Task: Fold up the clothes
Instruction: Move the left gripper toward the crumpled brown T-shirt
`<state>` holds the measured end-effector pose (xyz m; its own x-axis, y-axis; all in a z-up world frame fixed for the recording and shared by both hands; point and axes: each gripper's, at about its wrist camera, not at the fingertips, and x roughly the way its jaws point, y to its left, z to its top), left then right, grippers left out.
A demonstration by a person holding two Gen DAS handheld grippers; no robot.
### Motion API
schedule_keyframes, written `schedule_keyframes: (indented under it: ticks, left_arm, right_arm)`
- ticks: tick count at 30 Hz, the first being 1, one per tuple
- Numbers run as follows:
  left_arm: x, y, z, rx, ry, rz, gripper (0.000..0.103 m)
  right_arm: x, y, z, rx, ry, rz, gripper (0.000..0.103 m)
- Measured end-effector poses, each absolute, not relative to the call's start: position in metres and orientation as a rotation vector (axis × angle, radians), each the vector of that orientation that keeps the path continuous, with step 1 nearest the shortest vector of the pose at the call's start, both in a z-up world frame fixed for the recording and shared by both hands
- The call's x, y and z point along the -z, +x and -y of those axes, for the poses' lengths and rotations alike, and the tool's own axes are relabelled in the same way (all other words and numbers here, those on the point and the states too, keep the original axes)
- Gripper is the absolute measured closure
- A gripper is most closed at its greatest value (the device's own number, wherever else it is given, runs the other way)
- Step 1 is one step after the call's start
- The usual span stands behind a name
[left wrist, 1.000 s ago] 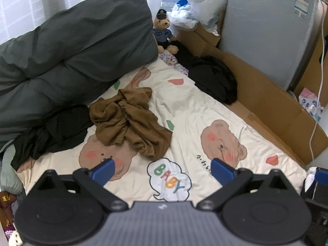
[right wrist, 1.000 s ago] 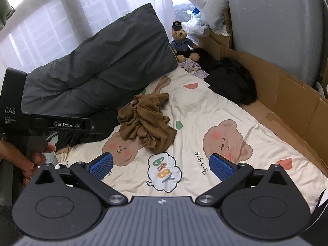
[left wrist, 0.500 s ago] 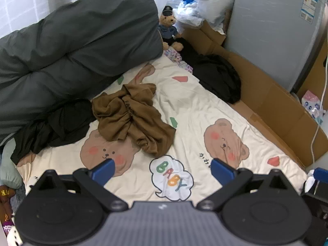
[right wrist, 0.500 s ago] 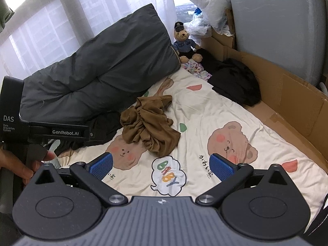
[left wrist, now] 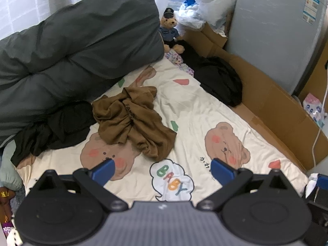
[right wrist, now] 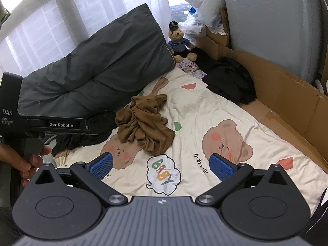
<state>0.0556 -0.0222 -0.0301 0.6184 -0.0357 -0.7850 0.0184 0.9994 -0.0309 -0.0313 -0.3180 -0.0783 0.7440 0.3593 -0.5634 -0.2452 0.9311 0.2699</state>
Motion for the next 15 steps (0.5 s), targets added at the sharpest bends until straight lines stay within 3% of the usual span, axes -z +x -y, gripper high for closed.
schedule_keyframes:
  ticks: [4,15]
  left_arm:
    - [0.029,0.060,0.026,0.034,-0.004,-0.897,0.002]
    - [0.034,0.076,0.026,0.006,0.024,-0.883,0.002]
  right_arm:
    - [0.076,-0.026,0.320,-0.325,0.152,-0.540,0.000]
    - [0.071,-0.023,0.322,-0.345,0.239,-0.597,0.000]
